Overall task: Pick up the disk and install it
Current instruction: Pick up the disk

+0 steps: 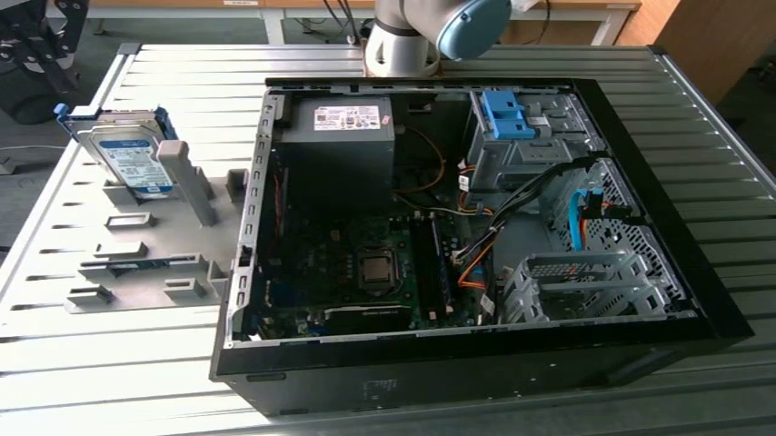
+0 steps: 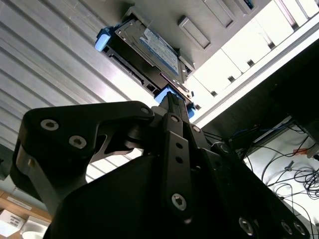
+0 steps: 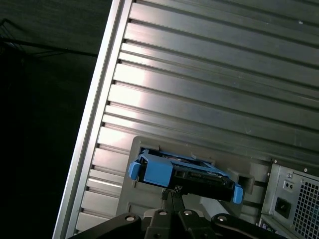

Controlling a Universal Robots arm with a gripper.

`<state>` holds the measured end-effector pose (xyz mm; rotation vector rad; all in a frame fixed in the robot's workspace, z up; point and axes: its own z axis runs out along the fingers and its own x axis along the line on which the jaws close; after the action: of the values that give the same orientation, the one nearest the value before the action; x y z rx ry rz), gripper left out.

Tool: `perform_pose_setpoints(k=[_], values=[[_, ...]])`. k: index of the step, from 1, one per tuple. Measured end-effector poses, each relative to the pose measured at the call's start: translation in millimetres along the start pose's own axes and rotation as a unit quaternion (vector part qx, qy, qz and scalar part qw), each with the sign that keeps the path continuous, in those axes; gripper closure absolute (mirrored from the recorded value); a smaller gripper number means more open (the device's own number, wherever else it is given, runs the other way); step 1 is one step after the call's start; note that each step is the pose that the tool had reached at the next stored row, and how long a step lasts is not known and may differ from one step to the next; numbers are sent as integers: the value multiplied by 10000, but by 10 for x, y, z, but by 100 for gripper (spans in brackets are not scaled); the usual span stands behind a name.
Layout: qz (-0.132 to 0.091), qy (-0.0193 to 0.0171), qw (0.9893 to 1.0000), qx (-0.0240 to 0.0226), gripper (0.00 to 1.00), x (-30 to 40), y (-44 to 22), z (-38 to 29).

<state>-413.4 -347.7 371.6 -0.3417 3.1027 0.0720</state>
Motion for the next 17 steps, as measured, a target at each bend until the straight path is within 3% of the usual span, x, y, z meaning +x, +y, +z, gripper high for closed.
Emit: perform_pose_setpoints(k=[17], values=[[-183, 8, 9998, -4, 89, 0, 0, 0]])
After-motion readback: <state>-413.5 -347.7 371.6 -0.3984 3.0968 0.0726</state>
